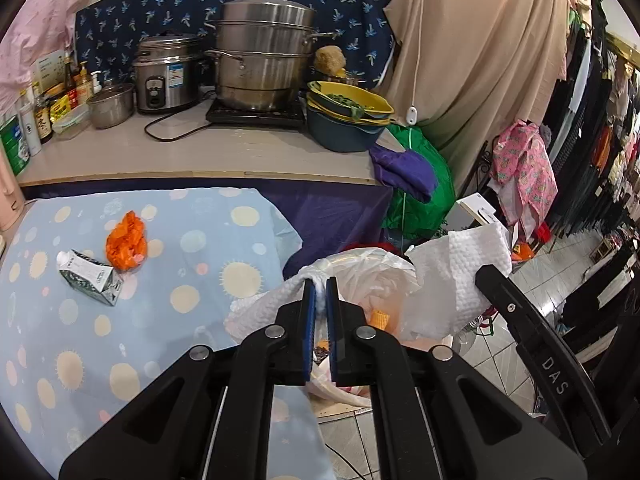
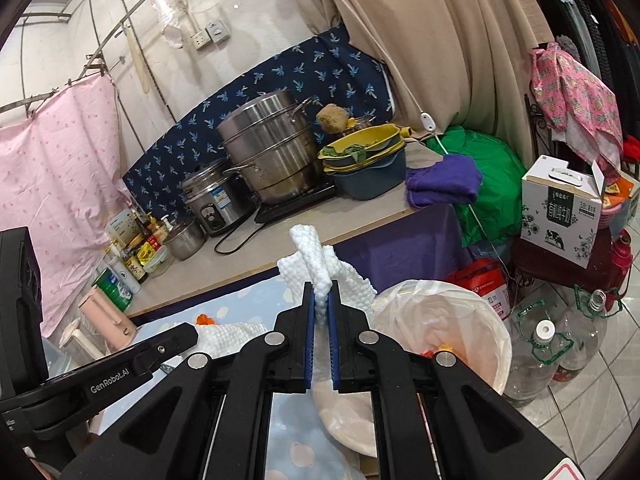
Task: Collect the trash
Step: 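Carry both white paper towels over the bin, then open both tools to drop the paper towels into the bin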
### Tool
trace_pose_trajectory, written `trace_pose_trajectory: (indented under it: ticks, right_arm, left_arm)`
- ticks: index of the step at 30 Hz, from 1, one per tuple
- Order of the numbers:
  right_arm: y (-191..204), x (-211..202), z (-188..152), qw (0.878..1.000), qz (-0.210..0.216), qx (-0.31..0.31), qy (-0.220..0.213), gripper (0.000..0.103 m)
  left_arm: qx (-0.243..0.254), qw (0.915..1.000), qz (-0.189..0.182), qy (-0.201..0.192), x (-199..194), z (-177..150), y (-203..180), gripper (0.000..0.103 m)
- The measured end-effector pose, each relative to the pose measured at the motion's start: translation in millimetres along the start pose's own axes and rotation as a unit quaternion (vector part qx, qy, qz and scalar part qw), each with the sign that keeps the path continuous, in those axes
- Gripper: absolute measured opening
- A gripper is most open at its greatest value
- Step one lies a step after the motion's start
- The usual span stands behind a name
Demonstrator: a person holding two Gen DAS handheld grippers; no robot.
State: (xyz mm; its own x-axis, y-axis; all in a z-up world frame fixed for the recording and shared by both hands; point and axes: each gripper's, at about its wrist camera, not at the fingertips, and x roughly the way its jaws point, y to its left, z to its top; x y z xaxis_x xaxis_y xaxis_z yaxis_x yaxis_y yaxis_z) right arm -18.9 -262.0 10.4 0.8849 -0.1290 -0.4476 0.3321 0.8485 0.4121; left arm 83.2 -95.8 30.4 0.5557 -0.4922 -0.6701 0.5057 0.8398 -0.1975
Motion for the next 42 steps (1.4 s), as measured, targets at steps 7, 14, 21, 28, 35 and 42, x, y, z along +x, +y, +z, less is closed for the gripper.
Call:
trace_pose_trajectory:
  ticks: [7, 14, 21, 28, 35, 42]
  right_arm:
    - [-25, 1, 2, 1.0, -0.016, 0.011, 0.001, 0.006]
    - [-47, 6, 1, 0.999, -0.029, 0.024, 0.009, 0.006]
    - [-56, 13, -3, 0.999, -0.034, 0.028, 0.018, 0.006]
    - [-62, 24, -7, 0.998, -0.04, 0.031, 0.028, 0.006]
    - [-64, 36, -9, 0.998, -0.046, 0.028, 0.039, 0.006]
    - [-63, 44, -9, 0.997, -0.056, 0.025, 0.037, 0.014]
  left_arm:
    - [0.02, 0.9997, -0.006, 0.011, 18, -1, -28, 0.005]
    - [0.04, 0.9989, -0.005, 0.023, 35, -5, -50, 0.005]
    - [0.049, 0.9982, -0.004, 0.034, 48, -9, -59, 0.005]
    - [0.053, 0.9975, -0.001, 0.046, 64, -10, -62, 0.005]
    - [0.053, 0.9969, 0.003, 0.059, 79, -12, -62, 0.005]
    - [0.052, 0.9971, 0.009, 0.054, 89, -13, -62, 0.008]
